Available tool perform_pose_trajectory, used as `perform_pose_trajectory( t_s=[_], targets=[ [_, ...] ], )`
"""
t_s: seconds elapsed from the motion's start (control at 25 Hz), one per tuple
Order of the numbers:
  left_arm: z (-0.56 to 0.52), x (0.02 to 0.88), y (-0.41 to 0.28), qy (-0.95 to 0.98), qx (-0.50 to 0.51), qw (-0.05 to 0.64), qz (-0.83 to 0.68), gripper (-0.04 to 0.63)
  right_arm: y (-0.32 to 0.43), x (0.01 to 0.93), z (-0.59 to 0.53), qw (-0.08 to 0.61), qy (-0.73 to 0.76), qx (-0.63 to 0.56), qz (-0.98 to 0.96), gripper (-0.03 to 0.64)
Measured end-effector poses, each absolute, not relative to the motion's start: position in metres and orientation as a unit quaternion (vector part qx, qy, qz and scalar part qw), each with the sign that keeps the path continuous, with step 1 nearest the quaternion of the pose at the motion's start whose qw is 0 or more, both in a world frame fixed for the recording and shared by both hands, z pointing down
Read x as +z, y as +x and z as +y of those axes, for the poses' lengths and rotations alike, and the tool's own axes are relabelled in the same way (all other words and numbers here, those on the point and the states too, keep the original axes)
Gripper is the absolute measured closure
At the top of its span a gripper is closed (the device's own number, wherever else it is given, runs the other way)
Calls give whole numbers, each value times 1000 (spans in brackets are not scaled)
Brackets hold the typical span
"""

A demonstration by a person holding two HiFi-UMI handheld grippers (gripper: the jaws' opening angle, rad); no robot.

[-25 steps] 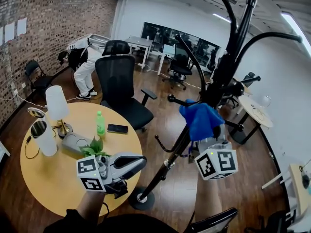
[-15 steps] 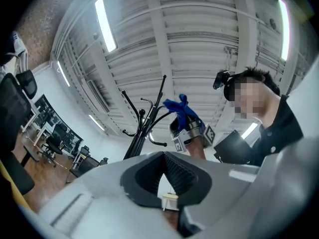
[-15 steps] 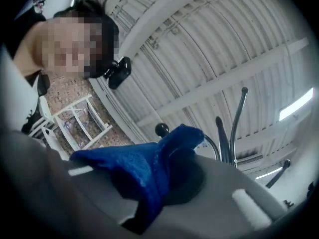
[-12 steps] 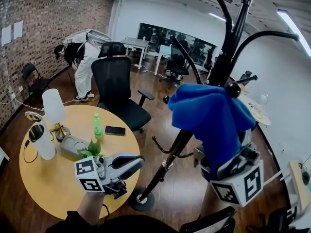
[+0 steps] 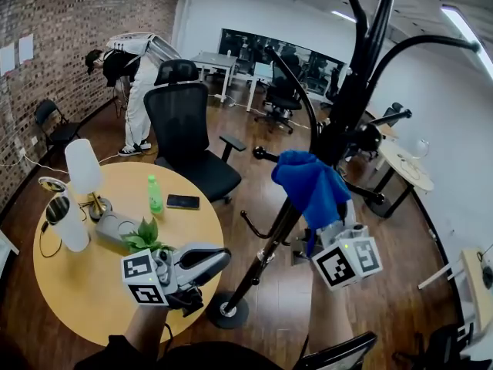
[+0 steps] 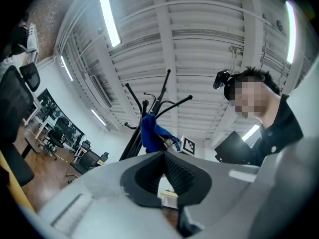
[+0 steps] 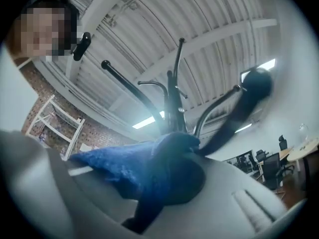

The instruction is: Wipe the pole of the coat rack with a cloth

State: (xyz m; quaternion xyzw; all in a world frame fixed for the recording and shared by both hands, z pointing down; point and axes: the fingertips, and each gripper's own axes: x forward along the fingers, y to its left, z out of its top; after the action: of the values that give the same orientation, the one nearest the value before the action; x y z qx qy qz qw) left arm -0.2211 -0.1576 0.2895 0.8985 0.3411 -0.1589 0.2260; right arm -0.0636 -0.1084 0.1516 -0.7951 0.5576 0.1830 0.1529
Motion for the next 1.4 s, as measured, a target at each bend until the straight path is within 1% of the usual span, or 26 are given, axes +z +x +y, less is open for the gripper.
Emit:
perform_pose_trajectory(
  t_s=[0.12,0.24,0.4,0.6,0.64,0.76,0.92,1.0,1.2,1.28,1.4],
  targets=[
    [-156,293,-216,899,-151,231,340,595,-58,197,-105,161,-799,136,563,594],
    [-151,299,-213,899,-140,238,340,595,-60,261,-108,143,-807,73,568,594],
    [-146,306,-209,899,-129,244,341,595,-59,351,-111,136,-807,-25,574,594],
    [-141,309,-204,897,-121,248,346,595,-63,445,-117,100,-802,-146,570,594],
    [-140,309,-203,897,-120,248,347,595,-67,456,-119,101,-795,-169,574,594],
    [-138,309,-203,896,-119,250,348,595,-87,458,-118,127,-767,-203,595,594],
    [-143,310,-204,898,-119,249,342,595,-122,446,-118,128,-724,-225,639,594],
    [-145,310,-204,899,-120,248,339,595,-118,450,-119,123,-735,-211,632,594],
    [-148,310,-208,902,-122,246,334,595,-82,455,-122,128,-781,-177,586,594],
    [-148,309,-209,902,-123,245,333,595,-71,432,-120,149,-787,-143,582,594],
    [-151,308,-212,905,-125,240,329,595,-62,368,-114,175,-783,-68,592,594]
  ],
)
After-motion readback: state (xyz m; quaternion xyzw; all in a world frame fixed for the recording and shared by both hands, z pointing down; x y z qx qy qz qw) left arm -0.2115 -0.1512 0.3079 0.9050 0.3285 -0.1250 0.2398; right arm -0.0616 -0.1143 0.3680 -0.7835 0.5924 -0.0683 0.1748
